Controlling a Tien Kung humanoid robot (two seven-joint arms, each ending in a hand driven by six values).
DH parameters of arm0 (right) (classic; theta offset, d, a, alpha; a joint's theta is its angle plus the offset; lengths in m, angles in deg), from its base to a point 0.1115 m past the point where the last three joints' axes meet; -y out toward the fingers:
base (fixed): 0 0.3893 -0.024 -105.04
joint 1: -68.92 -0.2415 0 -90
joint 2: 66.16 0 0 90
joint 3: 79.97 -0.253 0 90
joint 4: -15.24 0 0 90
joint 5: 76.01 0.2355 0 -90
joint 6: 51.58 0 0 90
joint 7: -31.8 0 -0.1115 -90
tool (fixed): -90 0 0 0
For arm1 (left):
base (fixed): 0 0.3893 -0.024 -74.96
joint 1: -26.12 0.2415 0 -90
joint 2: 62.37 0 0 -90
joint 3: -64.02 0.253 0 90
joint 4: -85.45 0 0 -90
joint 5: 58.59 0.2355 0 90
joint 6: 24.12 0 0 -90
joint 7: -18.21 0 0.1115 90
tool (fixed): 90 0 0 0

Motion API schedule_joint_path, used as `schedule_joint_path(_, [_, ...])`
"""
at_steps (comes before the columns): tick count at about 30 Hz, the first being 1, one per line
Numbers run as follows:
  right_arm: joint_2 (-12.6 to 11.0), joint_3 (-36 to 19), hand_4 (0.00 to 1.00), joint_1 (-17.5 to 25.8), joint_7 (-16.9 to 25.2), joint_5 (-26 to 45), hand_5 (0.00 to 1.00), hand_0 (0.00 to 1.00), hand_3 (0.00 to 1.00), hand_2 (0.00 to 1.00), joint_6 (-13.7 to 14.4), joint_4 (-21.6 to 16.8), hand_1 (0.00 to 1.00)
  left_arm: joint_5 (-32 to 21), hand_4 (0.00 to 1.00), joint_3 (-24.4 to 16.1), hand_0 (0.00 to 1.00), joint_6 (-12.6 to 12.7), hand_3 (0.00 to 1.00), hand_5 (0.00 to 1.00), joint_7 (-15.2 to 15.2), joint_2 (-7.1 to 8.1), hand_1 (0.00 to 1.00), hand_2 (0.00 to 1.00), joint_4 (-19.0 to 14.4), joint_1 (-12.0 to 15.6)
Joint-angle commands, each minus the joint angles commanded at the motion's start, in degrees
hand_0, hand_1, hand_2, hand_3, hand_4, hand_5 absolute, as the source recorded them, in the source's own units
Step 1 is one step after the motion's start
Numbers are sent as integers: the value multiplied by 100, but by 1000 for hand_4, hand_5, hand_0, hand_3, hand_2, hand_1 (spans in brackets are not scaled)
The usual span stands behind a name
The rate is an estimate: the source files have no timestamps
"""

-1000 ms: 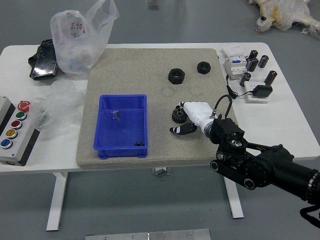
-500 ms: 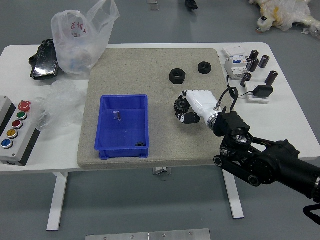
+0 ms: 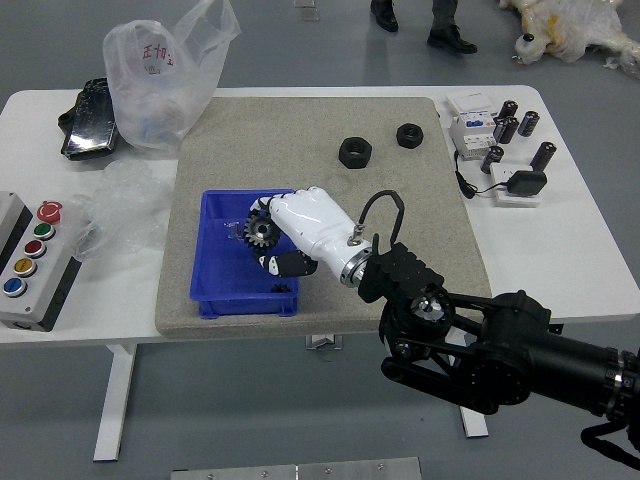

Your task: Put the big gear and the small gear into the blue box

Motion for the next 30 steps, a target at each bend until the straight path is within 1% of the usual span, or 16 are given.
schedule_joint_path(1, [14,4,34,-5,-4,-6,113,506,566,631,-24,2,630,7,976,-6,910,0,921,998,1,2,891,881,0,2])
schedule_joint_path(2, [23,3,476,-10,-9,-12,201,641,885,896,-41,1,849,15,976,-13,910,-1,920,998,3,5,891,880,-1,4])
schedule_joint_path(7, [57,-18,476,-21,-24,-26,201,641,885,896,-34,9,849,35,976,-30,910,-8,920,998,16,3,891,880,-5,13])
schedule_joint_path(8, [68,-5,616,-16,-29,-17,233,662,923,934,-35,18,883,35,976,-28,908,-11,920,998,18,0,891,879,-6,12])
schedule_joint_path(13, [89,54,616,11,-44,15,233,662,923,934,-74,45,883,23,976,-13,908,-15,920,998,21,-6,891,879,-8,6])
schedule_joint_path(14, [87,51,726,16,-43,15,289,659,937,940,-80,43,887,27,975,-18,908,-17,918,998,26,-5,890,879,-9,7])
schedule_joint_path(17, [63,-63,726,51,-16,61,289,659,937,940,-25,10,887,34,975,-24,908,-21,918,998,33,0,890,879,-10,9])
schedule_joint_path(19, [18,-230,726,103,52,215,289,659,937,940,79,-48,887,27,975,-17,908,-21,918,998,31,2,890,879,-9,10])
schedule_joint_path(20, [-28,-365,680,154,128,356,264,639,921,920,168,-106,869,16,976,-8,907,-18,919,998,28,2,891,878,-8,10])
schedule_joint_path(22, [-127,-604,680,268,309,623,264,639,921,920,325,-224,869,-7,976,10,907,-14,919,998,22,0,891,878,-6,9])
schedule_joint_path(25, [-354,-1051,680,533,678,1137,264,639,921,920,565,-437,869,-53,976,46,907,-3,919,998,11,-6,891,878,-2,14])
schedule_joint_path(26, [-451,-1223,697,645,817,1335,305,615,856,858,629,-500,819,-59,975,50,906,0,916,998,8,-8,890,879,-1,20])
schedule_joint_path(30, [-793,-1974,697,1087,1408,2196,305,615,856,858,749,-636,819,-88,975,76,906,16,916,998,-15,-8,890,879,9,36])
